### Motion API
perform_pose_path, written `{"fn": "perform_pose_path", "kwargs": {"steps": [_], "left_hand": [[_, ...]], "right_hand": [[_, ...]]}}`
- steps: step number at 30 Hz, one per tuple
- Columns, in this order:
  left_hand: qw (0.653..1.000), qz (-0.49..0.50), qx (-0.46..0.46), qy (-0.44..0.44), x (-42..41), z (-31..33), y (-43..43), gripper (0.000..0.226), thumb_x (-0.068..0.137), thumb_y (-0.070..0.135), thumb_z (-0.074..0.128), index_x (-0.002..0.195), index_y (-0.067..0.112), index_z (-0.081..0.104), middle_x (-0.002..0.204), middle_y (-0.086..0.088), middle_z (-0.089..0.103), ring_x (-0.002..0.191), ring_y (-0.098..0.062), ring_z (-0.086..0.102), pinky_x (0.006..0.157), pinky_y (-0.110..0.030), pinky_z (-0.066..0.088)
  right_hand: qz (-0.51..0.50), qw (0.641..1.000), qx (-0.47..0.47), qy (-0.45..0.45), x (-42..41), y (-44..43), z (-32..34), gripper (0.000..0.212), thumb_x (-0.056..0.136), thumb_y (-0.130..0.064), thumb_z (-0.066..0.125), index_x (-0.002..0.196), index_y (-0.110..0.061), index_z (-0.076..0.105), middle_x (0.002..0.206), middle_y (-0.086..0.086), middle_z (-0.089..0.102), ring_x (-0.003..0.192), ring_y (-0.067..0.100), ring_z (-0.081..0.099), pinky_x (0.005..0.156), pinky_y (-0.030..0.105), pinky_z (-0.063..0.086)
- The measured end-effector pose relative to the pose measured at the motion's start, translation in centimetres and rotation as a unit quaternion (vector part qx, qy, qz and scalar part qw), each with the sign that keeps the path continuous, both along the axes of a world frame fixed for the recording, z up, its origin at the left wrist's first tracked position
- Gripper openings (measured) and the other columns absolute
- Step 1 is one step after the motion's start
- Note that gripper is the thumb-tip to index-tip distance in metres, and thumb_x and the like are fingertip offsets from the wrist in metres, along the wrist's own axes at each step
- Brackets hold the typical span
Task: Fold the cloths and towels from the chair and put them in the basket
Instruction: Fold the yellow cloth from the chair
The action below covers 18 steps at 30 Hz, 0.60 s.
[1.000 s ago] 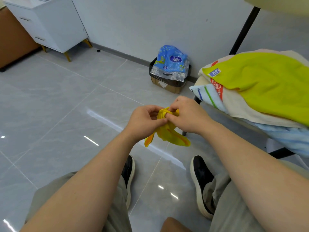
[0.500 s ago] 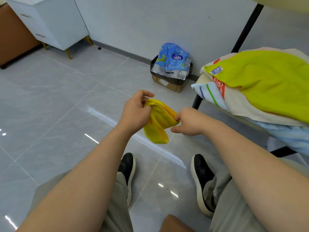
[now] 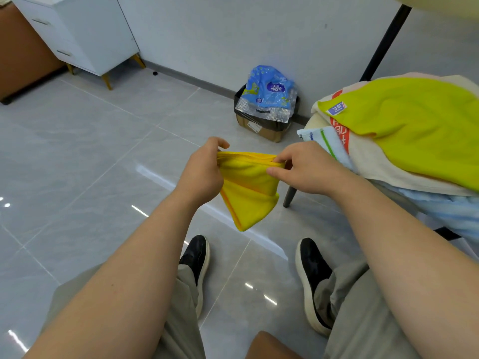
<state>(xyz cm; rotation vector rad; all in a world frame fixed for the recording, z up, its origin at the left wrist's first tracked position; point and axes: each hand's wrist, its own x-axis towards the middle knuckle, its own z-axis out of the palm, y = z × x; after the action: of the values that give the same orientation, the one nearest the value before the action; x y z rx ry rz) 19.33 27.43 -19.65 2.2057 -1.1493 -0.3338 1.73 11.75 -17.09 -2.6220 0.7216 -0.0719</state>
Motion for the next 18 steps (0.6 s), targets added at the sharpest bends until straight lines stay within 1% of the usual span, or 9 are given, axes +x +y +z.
{"fn": "perform_pose_path", "kwargs": {"steps": [3,5,7,9,11,12,15,16,18], "left_hand": [[0.999,-0.02,0.026,0.016,-0.32,-0.14,0.01,0.058,0.078,-0.008,0.048,0.128,0.021,0.05,0.113,-0.003,0.057,0.092,-0.021,0.051,0.069,-0.029,0.038],[0.998,-0.043,0.036,0.004,-0.57,-0.24,0.01,0.051,0.079,0.003,0.061,0.125,0.023,0.053,0.109,-0.001,0.059,0.091,-0.019,0.054,0.068,-0.027,0.04],[0.997,-0.061,0.04,-0.012,-0.66,-0.28,-0.03,0.042,0.081,0.016,0.071,0.121,0.024,0.058,0.106,0.001,0.061,0.091,-0.019,0.056,0.072,-0.028,0.043],[0.996,-0.074,0.04,-0.035,-0.58,-0.34,-0.14,0.029,0.084,0.02,0.072,0.112,0.019,0.065,0.101,-0.001,0.067,0.091,-0.021,0.059,0.074,-0.03,0.045],[0.995,-0.074,0.043,-0.047,-0.42,-0.3,-0.21,0.016,0.087,0.018,0.067,0.102,0.015,0.07,0.094,-0.005,0.069,0.089,-0.025,0.061,0.073,-0.033,0.047],[0.996,-0.07,0.047,-0.043,-0.36,-0.28,-0.21,0.012,0.088,0.016,0.065,0.099,0.015,0.07,0.091,-0.006,0.069,0.087,-0.025,0.061,0.072,-0.034,0.047],[0.997,-0.058,0.054,-0.026,-0.37,-0.12,-0.17,0.013,0.088,0.013,0.06,0.095,0.016,0.071,0.085,-0.006,0.068,0.082,-0.025,0.061,0.067,-0.033,0.047],[0.996,-0.06,0.058,-0.019,-0.49,-0.08,-0.16,0.013,0.088,0.013,0.06,0.095,0.016,0.07,0.083,-0.006,0.067,0.082,-0.026,0.061,0.066,-0.032,0.046],[0.995,-0.072,0.071,0.003,-0.91,-0.02,-0.16,0.013,0.087,0.017,0.061,0.099,0.019,0.068,0.083,-0.006,0.066,0.08,-0.024,0.062,0.065,-0.031,0.047]], "right_hand": [[-0.013,1.0,0.009,-0.023,-0.09,-0.2,-0.08,0.04,0.091,-0.05,0.063,0.117,-0.022,0.073,0.101,0.0,0.071,0.083,0.01,0.055,0.071,0.025,0.038],[-0.014,0.999,0.004,-0.029,-0.13,-0.26,-0.08,0.04,0.091,-0.049,0.063,0.119,-0.022,0.072,0.103,0.001,0.07,0.084,0.01,0.053,0.072,0.024,0.037],[-0.018,0.999,0.003,-0.033,-0.16,-0.27,-0.03,0.039,0.091,-0.047,0.064,0.121,-0.021,0.071,0.106,0.002,0.069,0.087,0.011,0.052,0.074,0.024,0.037],[-0.019,0.999,0.001,-0.035,-0.16,-0.28,0.04,0.037,0.091,-0.045,0.065,0.119,-0.021,0.071,0.104,0.004,0.068,0.086,0.012,0.052,0.073,0.025,0.037],[-0.015,1.0,-0.002,-0.019,-0.19,-0.23,0.12,0.032,0.091,-0.044,0.064,0.111,-0.021,0.073,0.094,0.002,0.067,0.083,0.013,0.053,0.071,0.026,0.037],[-0.014,1.0,-0.004,-0.006,-0.21,-0.19,0.12,0.029,0.092,-0.044,0.064,0.105,-0.02,0.073,0.089,0.0,0.065,0.082,0.014,0.055,0.069,0.027,0.037],[-0.019,1.0,-0.004,0.003,-0.19,-0.08,0.06,0.023,0.092,-0.043,0.064,0.092,-0.021,0.069,0.081,-0.003,0.058,0.083,0.015,0.054,0.068,0.027,0.036],[-0.024,1.0,0.001,-0.004,-0.15,-0.06,-0.01,0.02,0.091,-0.042,0.065,0.091,-0.022,0.066,0.08,-0.004,0.056,0.083,0.015,0.053,0.069,0.027,0.036],[-0.029,0.999,0.013,-0.023,0.03,0.03,-0.18,0.018,0.091,-0.041,0.066,0.095,-0.023,0.066,0.084,-0.005,0.056,0.084,0.015,0.052,0.07,0.027,0.036]]}}
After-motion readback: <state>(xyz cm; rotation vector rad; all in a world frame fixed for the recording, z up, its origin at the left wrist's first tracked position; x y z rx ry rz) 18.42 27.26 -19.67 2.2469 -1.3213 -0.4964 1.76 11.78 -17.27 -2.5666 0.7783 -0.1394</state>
